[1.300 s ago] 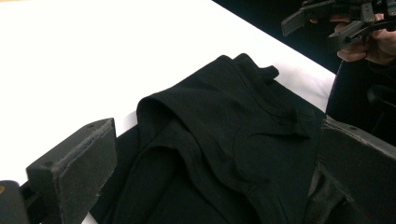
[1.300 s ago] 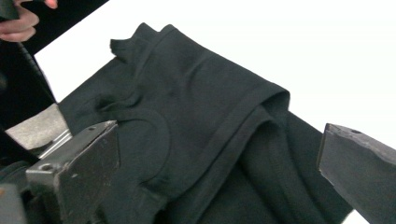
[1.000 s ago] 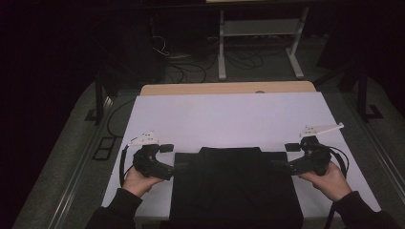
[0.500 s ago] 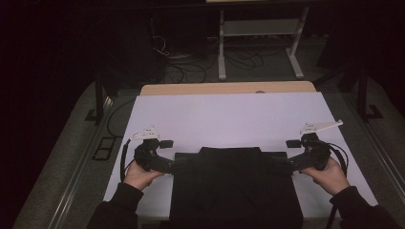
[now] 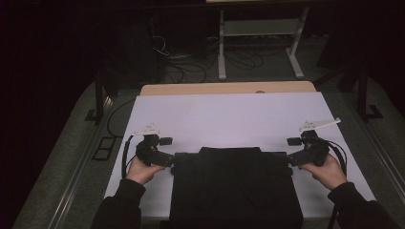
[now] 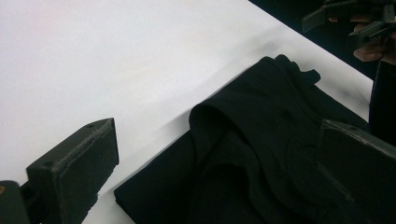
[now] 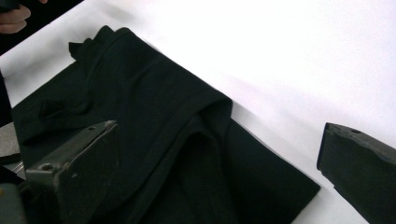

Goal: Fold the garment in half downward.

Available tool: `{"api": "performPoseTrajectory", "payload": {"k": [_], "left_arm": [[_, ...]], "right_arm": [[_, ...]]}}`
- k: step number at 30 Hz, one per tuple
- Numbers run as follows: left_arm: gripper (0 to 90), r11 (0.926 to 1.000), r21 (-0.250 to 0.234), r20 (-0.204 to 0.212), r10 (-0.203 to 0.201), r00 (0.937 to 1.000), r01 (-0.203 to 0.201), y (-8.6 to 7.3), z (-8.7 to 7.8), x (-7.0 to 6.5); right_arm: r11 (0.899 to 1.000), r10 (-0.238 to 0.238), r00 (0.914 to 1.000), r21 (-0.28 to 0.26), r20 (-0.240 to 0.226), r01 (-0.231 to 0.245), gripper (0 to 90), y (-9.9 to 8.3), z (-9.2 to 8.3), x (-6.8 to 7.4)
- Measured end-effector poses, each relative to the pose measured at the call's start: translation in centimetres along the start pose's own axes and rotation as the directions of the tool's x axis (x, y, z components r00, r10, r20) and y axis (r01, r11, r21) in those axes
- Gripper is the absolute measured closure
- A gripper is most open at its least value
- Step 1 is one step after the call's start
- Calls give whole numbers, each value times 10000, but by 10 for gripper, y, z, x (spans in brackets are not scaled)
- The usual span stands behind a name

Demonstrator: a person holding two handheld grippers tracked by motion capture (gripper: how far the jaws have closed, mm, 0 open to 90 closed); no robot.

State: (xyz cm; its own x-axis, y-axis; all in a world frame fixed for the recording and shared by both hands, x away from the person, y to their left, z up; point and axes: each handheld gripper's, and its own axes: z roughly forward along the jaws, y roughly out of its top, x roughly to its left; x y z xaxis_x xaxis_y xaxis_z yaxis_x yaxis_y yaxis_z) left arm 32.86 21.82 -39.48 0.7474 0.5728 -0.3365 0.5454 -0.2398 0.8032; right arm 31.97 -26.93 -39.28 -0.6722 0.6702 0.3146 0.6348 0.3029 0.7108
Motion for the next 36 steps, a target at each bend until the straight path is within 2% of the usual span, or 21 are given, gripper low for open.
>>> {"api": "performPoseTrajectory", "payload": {"k": [2,5,7,11,18,24,30,32,33,34,36], "left_arm": [[0,10000,52,-115,-16,9999,17,-2,1,3],[0,9998,175,-62,99,9999,-98,-3,2,7],[0,9995,321,-31,19,10000,-18,-6,5,13],[0,9988,496,-87,-15,10000,19,-9,8,17],[0,9943,1070,-207,-6,9998,28,-16,21,28],[0,9940,1027,-335,-354,9988,387,-19,22,38],[29,9923,1178,-398,-350,9986,395,-24,24,43],[36,9923,1151,-354,-418,9985,456,-24,24,44],[45,9923,1151,-354,-418,9985,456,-24,24,44],[55,9926,1128,-353,-409,9985,446,-24,24,44],[82,9919,1167,-284,-468,9985,498,-25,23,45]], "right_arm": [[10000,71,10000,61,16,-71,0,-2,1,-4],[9997,138,9999,216,61,-140,0,-4,4,-8],[9992,182,9998,342,86,-185,0,-6,5,-11],[9983,265,9995,509,175,-274,0,-8,10,-16],[9956,-80,9985,932,550,29,0,-13,19,-21],[9936,149,9980,1108,619,-217,0,-18,25,-30],[9906,352,9968,1291,718,-443,10,-21,30,-36],[9909,438,9964,1239,732,-526,73,-21,31,-41],[9909,438,9964,1239,732,-526,73,-21,31,-41],[9916,570,9964,1129,625,-638,155,-22,30,-46],[9924,606,9965,1039,571,-663,198,-22,29,-49]]}}
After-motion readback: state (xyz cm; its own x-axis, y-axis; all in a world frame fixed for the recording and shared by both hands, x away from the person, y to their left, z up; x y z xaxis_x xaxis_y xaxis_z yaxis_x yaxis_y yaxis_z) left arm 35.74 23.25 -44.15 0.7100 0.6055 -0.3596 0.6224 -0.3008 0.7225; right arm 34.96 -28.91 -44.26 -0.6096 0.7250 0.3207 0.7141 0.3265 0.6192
